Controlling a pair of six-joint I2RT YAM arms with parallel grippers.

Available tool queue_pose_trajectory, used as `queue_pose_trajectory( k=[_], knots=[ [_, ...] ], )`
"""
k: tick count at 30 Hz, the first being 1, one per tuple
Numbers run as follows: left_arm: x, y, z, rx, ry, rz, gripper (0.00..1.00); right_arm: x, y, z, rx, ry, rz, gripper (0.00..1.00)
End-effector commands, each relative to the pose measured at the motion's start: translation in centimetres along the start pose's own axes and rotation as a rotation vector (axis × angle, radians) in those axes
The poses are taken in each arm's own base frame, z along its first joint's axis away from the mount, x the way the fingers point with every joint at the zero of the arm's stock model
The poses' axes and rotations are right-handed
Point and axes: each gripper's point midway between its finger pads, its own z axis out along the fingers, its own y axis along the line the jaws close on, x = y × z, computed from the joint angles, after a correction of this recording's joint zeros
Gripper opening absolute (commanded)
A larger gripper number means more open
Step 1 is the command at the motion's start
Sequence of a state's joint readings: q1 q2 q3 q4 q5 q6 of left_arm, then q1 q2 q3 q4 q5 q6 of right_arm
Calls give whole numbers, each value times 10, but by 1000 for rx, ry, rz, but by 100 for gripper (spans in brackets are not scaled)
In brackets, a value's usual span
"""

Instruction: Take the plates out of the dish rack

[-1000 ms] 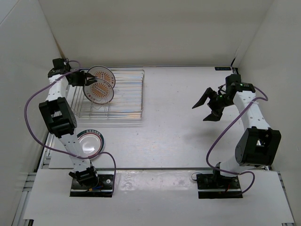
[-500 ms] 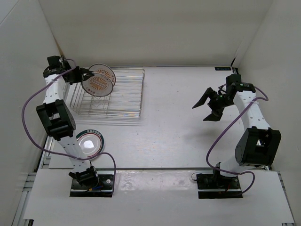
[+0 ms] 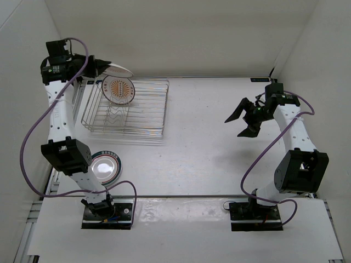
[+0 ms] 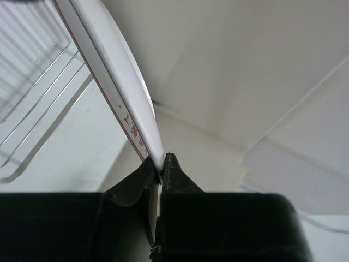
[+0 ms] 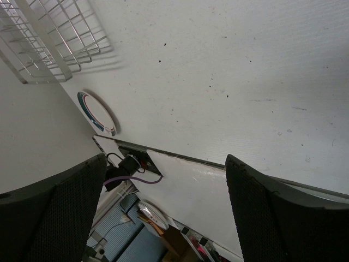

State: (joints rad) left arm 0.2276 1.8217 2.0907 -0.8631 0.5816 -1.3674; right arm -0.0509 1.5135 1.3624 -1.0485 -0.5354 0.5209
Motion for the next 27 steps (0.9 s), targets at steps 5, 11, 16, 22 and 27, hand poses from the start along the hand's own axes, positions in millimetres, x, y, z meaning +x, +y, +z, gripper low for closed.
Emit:
queue_pose_trajectory(
  k=[5,11,16,22,27],
  knots=[
    [148,74,-56,-299,150,682,0,5,4,-8,-10,-11,-25,90],
    [236,165,-81,-548,357,1229,0,7,15,-7,-66,2,-57,90],
    [260,184,-74,-593,432,1179,0,27,79,-26,-279,12,-299,90],
    [264,186,-54,-715,533,873,0,55,109,-46,-270,-70,-571,90],
    [267,191,-34,-741,596,511,0,75,121,-49,-261,-101,-714,90]
  ],
)
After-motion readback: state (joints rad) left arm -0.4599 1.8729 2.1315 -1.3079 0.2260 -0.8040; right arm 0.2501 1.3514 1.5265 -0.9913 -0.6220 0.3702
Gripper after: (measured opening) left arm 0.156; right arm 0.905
